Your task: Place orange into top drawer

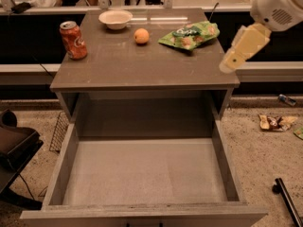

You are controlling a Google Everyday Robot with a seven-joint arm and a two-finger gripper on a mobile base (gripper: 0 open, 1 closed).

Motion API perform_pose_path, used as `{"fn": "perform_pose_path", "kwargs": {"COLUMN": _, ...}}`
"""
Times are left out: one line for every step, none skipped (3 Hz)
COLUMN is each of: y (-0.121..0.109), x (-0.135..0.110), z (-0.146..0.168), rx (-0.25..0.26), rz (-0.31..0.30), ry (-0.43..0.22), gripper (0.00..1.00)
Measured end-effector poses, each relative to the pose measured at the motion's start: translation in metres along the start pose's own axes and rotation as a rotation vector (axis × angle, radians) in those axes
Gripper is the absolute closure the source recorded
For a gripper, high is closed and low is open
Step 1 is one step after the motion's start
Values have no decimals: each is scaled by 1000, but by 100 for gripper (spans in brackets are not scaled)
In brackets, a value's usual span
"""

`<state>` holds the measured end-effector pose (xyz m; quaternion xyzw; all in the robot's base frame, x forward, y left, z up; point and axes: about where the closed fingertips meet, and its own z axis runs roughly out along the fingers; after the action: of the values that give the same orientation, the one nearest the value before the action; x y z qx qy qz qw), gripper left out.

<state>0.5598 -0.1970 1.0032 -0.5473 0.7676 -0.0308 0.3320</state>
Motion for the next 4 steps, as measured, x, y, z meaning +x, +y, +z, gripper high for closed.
{"fn": "perform_pose_path", "kwargs": {"y": -54, "x": -30, "z": 33, "rx": 82, "rz": 106, "ry": -91, "gripper": 0}}
{"fn": "perform_pose_path", "kwargs": {"y": -54, "x": -30, "z": 33, "rx": 82, "rz": 106, "ry": -91, "gripper": 0}}
{"fn": "perform_pose_path", "kwargs": {"y": -62, "x": -57, "z": 56, "rx": 104, "rz": 84, "ry": -99, "gripper": 0}}
{"fn": "perform_pose_path", "kwargs": {"y": -87, "x": -100, "z": 105, "rx": 128, "rz": 60, "ry": -121, "gripper": 0}}
